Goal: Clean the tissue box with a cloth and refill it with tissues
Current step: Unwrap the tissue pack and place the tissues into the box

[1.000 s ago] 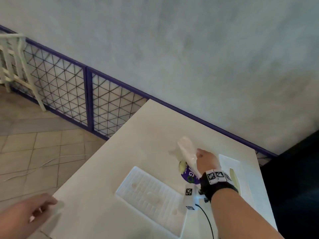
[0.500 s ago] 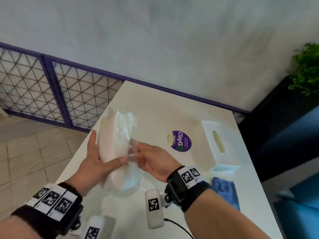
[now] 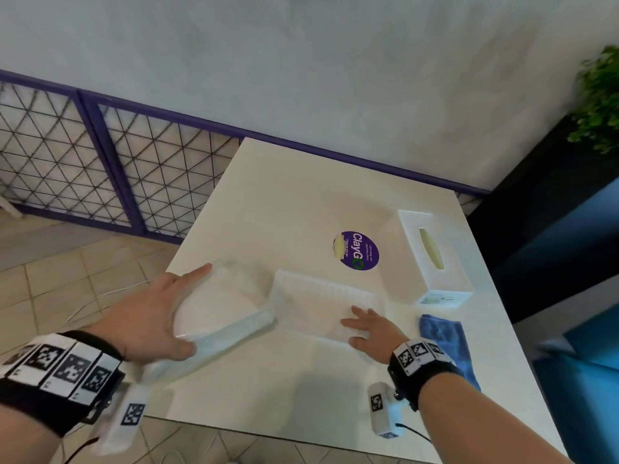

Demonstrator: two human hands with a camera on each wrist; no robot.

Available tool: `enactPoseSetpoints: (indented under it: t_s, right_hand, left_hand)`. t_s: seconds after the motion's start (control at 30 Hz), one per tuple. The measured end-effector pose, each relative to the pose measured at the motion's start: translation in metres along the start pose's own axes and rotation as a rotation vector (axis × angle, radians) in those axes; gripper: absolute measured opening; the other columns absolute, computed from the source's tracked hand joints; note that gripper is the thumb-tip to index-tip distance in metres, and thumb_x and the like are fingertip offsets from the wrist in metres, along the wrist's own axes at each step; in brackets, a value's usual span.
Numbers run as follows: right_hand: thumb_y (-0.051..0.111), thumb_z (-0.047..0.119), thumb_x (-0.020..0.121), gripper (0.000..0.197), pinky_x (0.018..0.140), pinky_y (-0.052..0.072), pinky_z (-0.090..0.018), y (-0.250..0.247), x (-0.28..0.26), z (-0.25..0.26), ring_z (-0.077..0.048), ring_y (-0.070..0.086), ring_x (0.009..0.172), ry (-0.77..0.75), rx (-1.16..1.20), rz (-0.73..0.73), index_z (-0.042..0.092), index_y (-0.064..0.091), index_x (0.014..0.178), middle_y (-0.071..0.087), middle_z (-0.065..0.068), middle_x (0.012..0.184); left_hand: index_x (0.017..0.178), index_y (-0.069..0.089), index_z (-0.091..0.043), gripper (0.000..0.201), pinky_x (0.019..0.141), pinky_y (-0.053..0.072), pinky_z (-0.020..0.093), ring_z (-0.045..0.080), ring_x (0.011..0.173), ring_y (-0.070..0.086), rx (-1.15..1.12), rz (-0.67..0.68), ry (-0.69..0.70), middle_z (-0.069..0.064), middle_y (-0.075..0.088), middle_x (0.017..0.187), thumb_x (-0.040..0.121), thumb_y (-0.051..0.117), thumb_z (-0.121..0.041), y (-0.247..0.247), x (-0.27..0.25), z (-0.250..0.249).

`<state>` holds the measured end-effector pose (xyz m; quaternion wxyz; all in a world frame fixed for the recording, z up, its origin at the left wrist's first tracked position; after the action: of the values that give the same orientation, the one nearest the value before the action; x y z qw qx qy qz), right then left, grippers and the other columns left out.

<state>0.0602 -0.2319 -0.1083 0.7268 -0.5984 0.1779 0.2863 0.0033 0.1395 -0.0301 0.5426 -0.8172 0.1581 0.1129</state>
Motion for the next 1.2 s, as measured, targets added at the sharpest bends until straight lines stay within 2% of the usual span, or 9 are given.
enactPoseSetpoints:
  t_s: [0.13, 0.23, 0.37, 0.63, 0.77, 0.87, 0.97, 1.03, 1.2]
  right_hand:
    - [0.054, 0.020, 0.090, 0.052, 0.117, 0.019, -0.030, -0.022, -0.004, -0.008, -0.019, 0.023, 0.145, 0.089, 0.044, -0.064, 0.036, 0.044, 0.139, 0.019, 0.008, 0.159]
    - [0.053, 0.018, 0.089, 0.043, 0.109, 0.034, -0.025, -0.046, -0.006, 0.040, -0.015, 0.046, 0.131, -0.001, 0.206, -0.240, 0.031, 0.056, 0.130, 0.046, 0.007, 0.146]
    - [0.061, 0.023, 0.086, 0.028, 0.096, 0.045, -0.024, -0.049, -0.005, 0.131, -0.008, 0.059, 0.095, -0.244, 0.302, -0.293, 0.024, 0.067, 0.114, 0.068, 0.006, 0.112]
    - [0.067, 0.033, 0.084, 0.069, 0.100, 0.045, -0.036, -0.013, 0.016, 0.202, -0.024, 0.051, 0.122, -0.265, 0.063, -0.123, 0.029, 0.032, 0.144, 0.039, -0.003, 0.137]
    - [0.065, 0.011, 0.086, 0.057, 0.087, 0.050, -0.030, -0.019, 0.019, 0.191, -0.017, 0.057, 0.096, -0.258, 0.191, -0.143, 0.027, 0.042, 0.136, 0.052, -0.001, 0.107]
    - [0.056, 0.001, 0.088, 0.036, 0.078, 0.055, -0.032, -0.020, 0.019, 0.183, -0.015, 0.057, 0.076, -0.263, 0.308, -0.208, 0.023, 0.051, 0.116, 0.052, 0.005, 0.077]
    - [0.044, -0.001, 0.089, 0.026, 0.061, 0.043, -0.012, -0.025, 0.021, 0.168, -0.011, 0.057, 0.072, -0.227, 0.374, -0.368, 0.023, 0.051, 0.094, 0.053, 0.001, 0.089]
    - [0.039, -0.002, 0.090, 0.027, 0.058, 0.035, -0.007, -0.028, 0.021, 0.158, -0.010, 0.050, 0.069, -0.185, 0.284, -0.430, 0.021, 0.054, 0.092, 0.048, 0.000, 0.098]
    - [0.045, 0.006, 0.091, 0.037, 0.094, 0.047, -0.029, -0.013, 0.029, 0.136, -0.021, 0.053, 0.109, 0.058, 0.228, -0.257, 0.024, 0.062, 0.118, 0.046, -0.003, 0.125]
  left_hand:
    - [0.145, -0.008, -0.048, 0.119, 0.075, 0.043, 0.022, 0.007, 0.097, 0.046, 0.189, 0.036, 0.064, -0.014, 0.034, 0.128, 0.052, 0.067, -0.058, 0.004, 0.006, -0.011]
    - [0.145, -0.007, -0.049, 0.127, 0.094, 0.039, 0.028, 0.012, 0.117, 0.040, 0.292, 0.034, 0.060, -0.010, 0.029, 0.139, 0.043, 0.066, -0.072, 0.007, 0.009, -0.011]
    - [0.143, -0.013, -0.052, 0.131, 0.115, -0.008, 0.051, 0.022, 0.144, -0.017, 0.373, 0.072, 0.050, -0.009, -0.026, 0.154, 0.034, 0.041, -0.101, 0.022, 0.005, -0.011]
    - [0.145, -0.017, -0.045, 0.086, 0.111, -0.012, 0.060, 0.023, 0.139, -0.031, 0.301, 0.044, -0.009, -0.004, -0.029, 0.155, 0.065, -0.014, -0.075, 0.068, 0.007, -0.003]
    - [0.142, -0.025, -0.044, 0.080, 0.107, -0.020, 0.057, 0.021, 0.135, -0.034, 0.331, -0.007, 0.018, -0.003, -0.036, 0.147, 0.067, -0.016, -0.073, 0.080, 0.007, 0.002]
    - [0.144, -0.018, -0.044, 0.076, 0.100, -0.028, 0.051, 0.026, 0.140, -0.022, 0.312, -0.156, 0.076, -0.001, -0.020, 0.155, 0.075, -0.014, -0.076, 0.082, 0.006, 0.006]
    - [0.151, 0.007, -0.038, 0.068, 0.107, -0.013, 0.051, 0.034, 0.143, 0.015, 0.372, -0.131, 0.071, 0.008, 0.026, 0.156, 0.091, 0.013, -0.069, 0.090, -0.001, 0.011]
    - [0.151, 0.017, -0.034, 0.067, 0.108, -0.007, 0.051, 0.034, 0.144, 0.014, 0.383, -0.175, 0.102, 0.009, 0.030, 0.154, 0.092, 0.020, -0.067, 0.092, -0.003, 0.013]
    - [0.151, 0.018, -0.033, 0.068, 0.109, -0.004, 0.053, 0.029, 0.145, -0.001, 0.390, -0.278, 0.146, 0.008, 0.023, 0.157, 0.092, 0.022, -0.066, 0.096, -0.006, 0.016]
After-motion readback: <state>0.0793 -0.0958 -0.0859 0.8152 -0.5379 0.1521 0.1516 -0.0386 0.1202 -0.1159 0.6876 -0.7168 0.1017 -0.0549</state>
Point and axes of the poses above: each hand's wrist, its own x-axis towards the middle knuckle, its own y-axis out of the palm, z = x × y, the point moved 6 cm from there along x, towards the middle knuckle
